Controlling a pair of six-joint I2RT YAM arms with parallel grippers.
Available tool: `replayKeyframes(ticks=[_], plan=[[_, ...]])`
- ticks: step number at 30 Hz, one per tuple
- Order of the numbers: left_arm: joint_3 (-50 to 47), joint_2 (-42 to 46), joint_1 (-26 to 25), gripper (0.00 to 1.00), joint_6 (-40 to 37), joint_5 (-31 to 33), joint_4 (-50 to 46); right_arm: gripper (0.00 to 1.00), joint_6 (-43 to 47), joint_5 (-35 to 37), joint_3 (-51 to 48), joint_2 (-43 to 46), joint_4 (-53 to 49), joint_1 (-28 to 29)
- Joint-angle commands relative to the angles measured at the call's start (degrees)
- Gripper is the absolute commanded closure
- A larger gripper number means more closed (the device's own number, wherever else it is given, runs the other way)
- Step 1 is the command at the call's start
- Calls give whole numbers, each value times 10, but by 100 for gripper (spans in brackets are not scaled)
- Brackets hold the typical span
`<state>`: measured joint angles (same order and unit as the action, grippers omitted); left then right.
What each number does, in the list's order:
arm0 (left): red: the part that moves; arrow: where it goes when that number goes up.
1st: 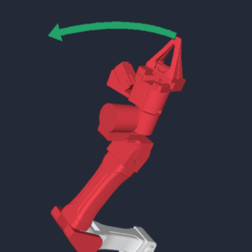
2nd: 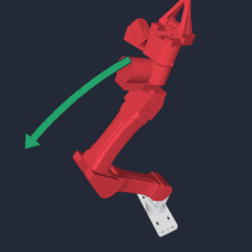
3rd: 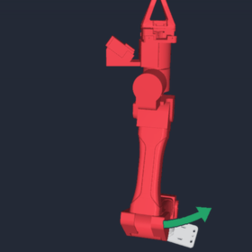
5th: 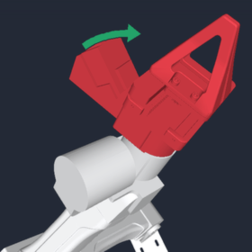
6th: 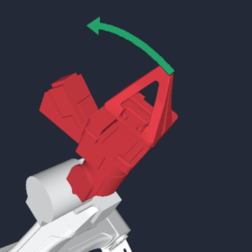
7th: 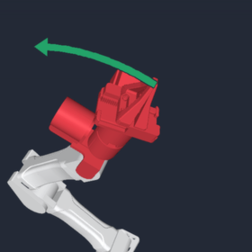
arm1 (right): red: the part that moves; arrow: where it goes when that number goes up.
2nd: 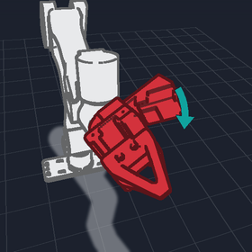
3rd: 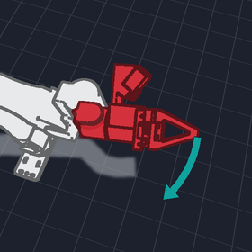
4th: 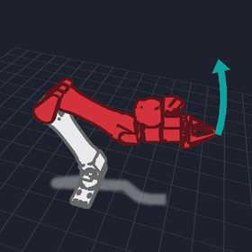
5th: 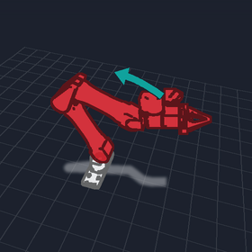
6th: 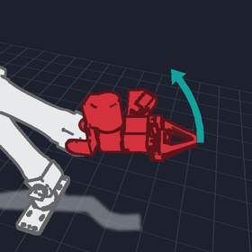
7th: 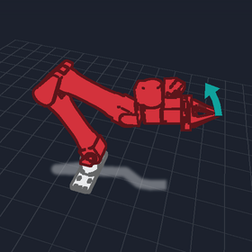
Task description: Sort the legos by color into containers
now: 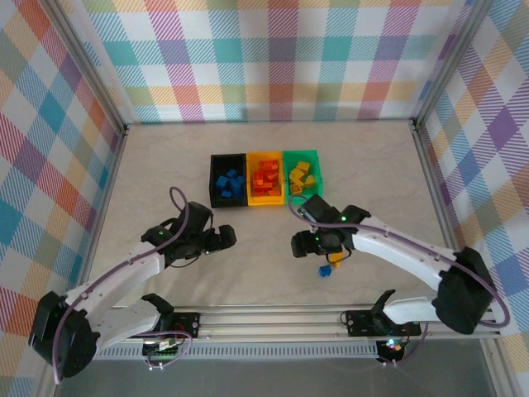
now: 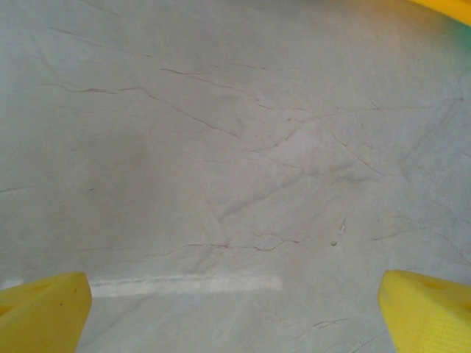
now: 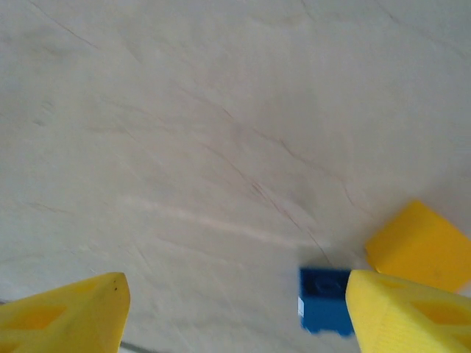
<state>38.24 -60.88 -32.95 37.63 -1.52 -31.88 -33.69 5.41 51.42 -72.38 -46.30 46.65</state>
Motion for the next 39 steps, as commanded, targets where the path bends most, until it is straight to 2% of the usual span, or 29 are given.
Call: replayKeyframes(ticks=[1,4,8,22,25,33,39], plan=[[40,-58,-33,0,-25,-21,40,22,-53,-4,-23,30,-24,-6],[62,-104,-49,0,-24,-23,47,22,-73,-31,-42,17,-16,-6],[59,-114,-57,0,-19,-26,61,22,-95,-47,-89,8,11,-5],[36,-93,-57,0,-16,-8,40,30,-57,-2,-93,-61,33,-5],[34,-84,-57,0,-15,-3,35,35,-48,4,-93,-72,46,-5],[31,-71,-55,0,-18,8,17,59,-16,4,-69,-83,51,-2],[12,-40,-48,0,-11,25,-2,65,32,-22,35,-110,80,9]])
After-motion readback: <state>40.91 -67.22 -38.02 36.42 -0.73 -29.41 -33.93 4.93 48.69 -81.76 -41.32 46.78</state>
